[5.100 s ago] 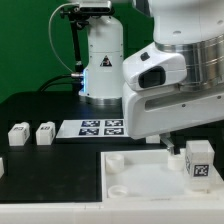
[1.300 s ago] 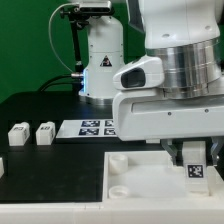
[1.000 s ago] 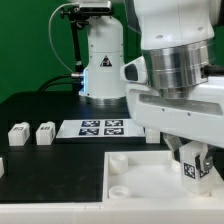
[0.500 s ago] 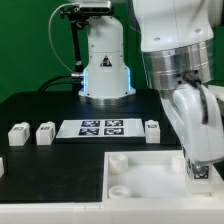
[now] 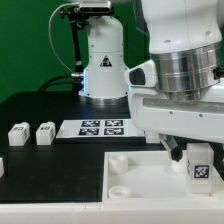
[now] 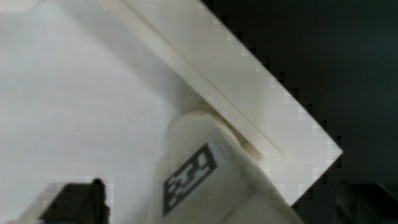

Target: Assemble one leg

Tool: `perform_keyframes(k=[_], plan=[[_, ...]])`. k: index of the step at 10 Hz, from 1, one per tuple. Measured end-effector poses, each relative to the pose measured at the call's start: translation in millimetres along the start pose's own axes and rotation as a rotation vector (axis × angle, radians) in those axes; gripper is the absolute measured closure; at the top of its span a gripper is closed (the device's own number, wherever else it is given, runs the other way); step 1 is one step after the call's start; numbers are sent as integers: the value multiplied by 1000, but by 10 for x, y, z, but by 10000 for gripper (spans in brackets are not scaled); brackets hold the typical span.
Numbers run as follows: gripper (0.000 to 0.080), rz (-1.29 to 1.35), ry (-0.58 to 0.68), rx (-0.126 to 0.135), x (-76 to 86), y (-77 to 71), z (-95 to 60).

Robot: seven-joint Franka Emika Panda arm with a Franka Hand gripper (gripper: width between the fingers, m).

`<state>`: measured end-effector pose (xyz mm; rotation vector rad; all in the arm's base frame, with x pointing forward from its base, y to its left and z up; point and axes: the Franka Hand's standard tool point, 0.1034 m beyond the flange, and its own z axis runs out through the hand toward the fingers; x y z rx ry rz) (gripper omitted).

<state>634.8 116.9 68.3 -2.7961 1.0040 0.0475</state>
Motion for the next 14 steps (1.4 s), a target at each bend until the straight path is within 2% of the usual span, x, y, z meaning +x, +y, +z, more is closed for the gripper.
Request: perform_keyframes(k=[1,2,4,7,8,9,10,12,14], plan=[[153,-155,6,-12,3,7,1],[153,-398,23,-53,7,21,0],[151,-712,21,-70,35,39,-13],[162,-738,20,-72,39,47,-3],[331,-735,20,-72,38,47,-1],[331,-596,22,-66,28,39,2],[513,-530,24,-64,25,36,3],[509,-293,29,-56,22,29,2],[509,164,-5,-53,55,10,-55]])
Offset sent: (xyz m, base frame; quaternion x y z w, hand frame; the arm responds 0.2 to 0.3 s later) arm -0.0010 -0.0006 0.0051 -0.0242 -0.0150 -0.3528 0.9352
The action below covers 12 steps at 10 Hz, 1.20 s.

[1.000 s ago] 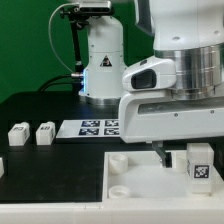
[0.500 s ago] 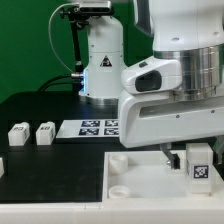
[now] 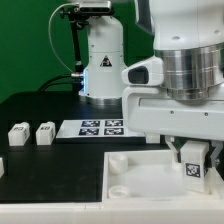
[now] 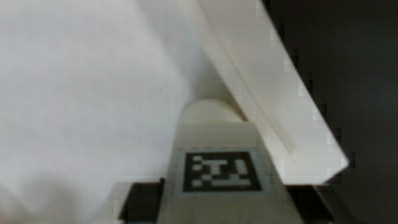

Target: Assemble one leg

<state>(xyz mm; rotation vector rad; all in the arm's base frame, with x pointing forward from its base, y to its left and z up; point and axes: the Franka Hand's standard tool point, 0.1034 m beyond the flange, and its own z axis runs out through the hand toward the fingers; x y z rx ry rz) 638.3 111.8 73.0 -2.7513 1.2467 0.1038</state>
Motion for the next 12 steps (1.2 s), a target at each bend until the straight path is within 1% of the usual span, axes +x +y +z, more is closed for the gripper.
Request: perform_keyframes(k=[1,2,3,5,6,7,8,9,10,11,12], plan=[[509,197,-23,8,-1,-8,5],[509,454,-41,17,-8,-31,12],[509,646,-47,20,-13,-39,19],[509,852,-47,11,-51,-55,50],[509,869,-48,11,-52,-54,53],[448,848,-48,11,-54,-55,54],[282,784,-47,11,-56,-50,61],[282,621,-47,4,-78,-19,94],[174,478,-60,-13,-130,5,115],[157,261,-55,-19,-152,-2,115],[157,173,-56,-16,-149,0,116]])
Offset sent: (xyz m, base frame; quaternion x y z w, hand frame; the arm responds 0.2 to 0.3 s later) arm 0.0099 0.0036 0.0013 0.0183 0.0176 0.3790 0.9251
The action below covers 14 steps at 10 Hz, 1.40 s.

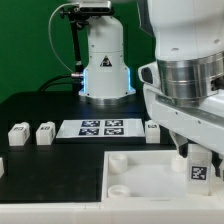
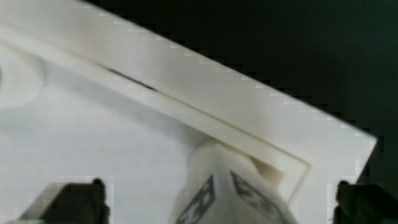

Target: Assemble one leg

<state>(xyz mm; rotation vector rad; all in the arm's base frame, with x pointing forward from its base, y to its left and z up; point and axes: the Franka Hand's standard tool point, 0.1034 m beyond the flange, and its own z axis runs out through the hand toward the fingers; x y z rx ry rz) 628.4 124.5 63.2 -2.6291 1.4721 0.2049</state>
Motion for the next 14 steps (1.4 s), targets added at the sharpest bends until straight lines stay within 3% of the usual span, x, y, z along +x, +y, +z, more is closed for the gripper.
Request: perform_keyframes(k=[3,4,6,8,10,13,14], plan=[[151,-353,12,-11,23,10,-5],[151,-616,57,-52,47,-9,-55],[151,-868,70,-77,69,-11,-90],[163,-854,68,-76,70,-7,-81],[513,-633,71,-64,60,-10,-75],[509,-347,74,-50,50,-14,-70],[509,-113,54,-21,75,-58,-92]])
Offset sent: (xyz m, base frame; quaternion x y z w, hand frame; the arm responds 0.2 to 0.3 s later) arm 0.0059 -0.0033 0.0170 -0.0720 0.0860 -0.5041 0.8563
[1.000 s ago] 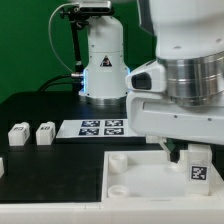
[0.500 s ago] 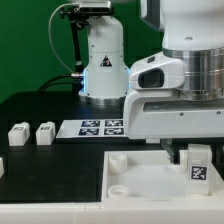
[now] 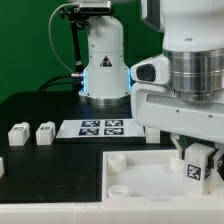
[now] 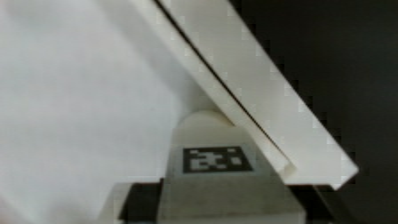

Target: Assemble one leg

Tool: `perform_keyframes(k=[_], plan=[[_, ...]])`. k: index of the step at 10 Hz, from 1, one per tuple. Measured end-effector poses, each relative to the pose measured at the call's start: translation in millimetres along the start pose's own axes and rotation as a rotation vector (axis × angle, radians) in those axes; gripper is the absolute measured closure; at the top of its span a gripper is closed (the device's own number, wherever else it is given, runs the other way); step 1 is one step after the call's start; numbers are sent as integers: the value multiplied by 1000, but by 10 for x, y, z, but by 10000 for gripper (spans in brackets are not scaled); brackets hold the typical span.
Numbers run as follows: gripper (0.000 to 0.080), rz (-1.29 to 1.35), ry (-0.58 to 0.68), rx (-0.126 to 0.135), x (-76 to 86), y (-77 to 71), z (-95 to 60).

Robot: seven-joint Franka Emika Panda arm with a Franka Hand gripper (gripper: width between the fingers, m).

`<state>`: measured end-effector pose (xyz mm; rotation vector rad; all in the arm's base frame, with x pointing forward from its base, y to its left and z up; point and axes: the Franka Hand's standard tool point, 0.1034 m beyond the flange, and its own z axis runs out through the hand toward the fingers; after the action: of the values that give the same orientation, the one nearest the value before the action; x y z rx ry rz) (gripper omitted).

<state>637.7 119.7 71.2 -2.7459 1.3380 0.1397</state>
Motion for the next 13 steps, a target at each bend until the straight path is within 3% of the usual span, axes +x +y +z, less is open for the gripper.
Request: perform_keyframes(k=[3,5,9,11,12,13], plan=[[509,604,-51,46,36,-41,16],[509,920,-55,99,14,-75,25],[509,1076,-59,97,16,-83,12],[269,927,-53,92,0,-66,34],[269,797,-49,81,-24,-33,64],[175,671,-45,78,-38,-17,70]])
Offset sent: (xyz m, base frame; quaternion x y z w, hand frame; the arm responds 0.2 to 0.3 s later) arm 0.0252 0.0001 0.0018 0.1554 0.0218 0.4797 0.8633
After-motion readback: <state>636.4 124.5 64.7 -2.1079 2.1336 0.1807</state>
